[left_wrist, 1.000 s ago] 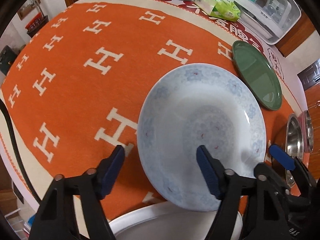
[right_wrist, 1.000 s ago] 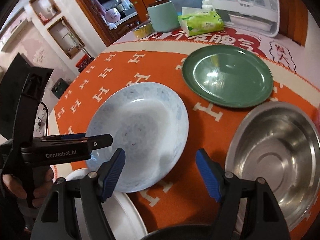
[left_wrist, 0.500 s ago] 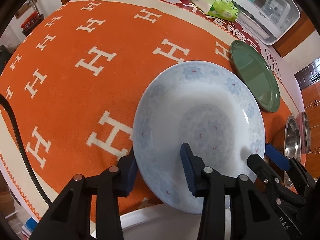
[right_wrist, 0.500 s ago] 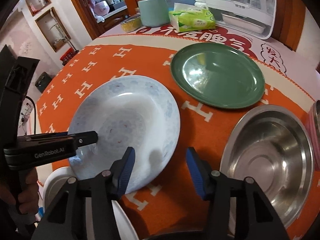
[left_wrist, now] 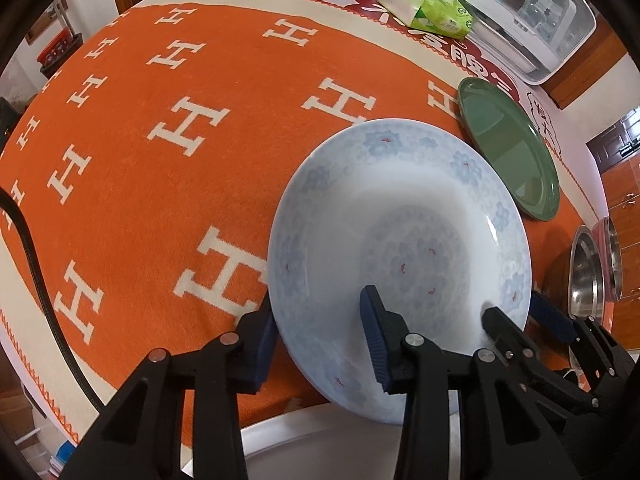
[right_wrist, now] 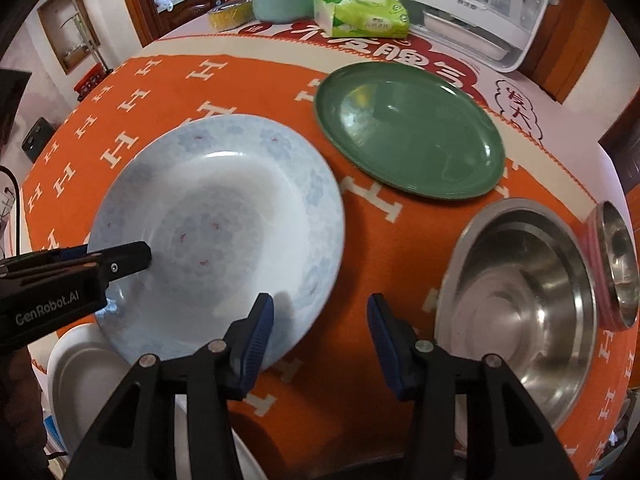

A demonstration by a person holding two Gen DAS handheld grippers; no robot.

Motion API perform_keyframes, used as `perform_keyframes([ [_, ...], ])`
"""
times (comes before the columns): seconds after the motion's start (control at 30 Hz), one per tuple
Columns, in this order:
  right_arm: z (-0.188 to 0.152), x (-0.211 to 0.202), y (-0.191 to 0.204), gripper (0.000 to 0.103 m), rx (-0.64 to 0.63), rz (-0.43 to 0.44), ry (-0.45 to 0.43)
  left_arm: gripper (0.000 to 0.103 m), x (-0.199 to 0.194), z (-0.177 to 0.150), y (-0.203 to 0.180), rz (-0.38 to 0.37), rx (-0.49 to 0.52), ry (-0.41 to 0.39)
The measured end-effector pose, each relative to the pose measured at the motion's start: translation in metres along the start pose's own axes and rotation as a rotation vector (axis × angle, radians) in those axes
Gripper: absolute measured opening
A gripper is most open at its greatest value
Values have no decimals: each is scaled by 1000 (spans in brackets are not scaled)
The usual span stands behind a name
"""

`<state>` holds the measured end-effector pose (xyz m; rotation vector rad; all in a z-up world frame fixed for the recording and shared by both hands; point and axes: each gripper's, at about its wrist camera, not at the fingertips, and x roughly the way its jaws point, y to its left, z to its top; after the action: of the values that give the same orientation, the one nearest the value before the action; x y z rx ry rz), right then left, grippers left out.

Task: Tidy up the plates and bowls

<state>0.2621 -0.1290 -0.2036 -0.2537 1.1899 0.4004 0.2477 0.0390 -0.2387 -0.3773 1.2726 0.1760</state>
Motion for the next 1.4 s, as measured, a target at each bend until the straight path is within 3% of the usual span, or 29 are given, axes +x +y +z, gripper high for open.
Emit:
perform_keyframes([
  [0.3,4,5,-2,48,-14,61,-21,38,1,1,1,-10,2,-7],
  [0.53,5,7,-10,32,3,150,-36,37,-1,-1,2,-17,5,-20],
  [0.67,4,7,-16,21,28,189,-42,30,-2,-2,6,-21,-9,-24],
  [1.0,4,-5,-19,17,14,201,-97,28,-9,-5,13,-33,-23,-35],
  [1.4,1,-28,-25,17,48,268,-177,28,-46,-16,8,-55,-11,-135],
])
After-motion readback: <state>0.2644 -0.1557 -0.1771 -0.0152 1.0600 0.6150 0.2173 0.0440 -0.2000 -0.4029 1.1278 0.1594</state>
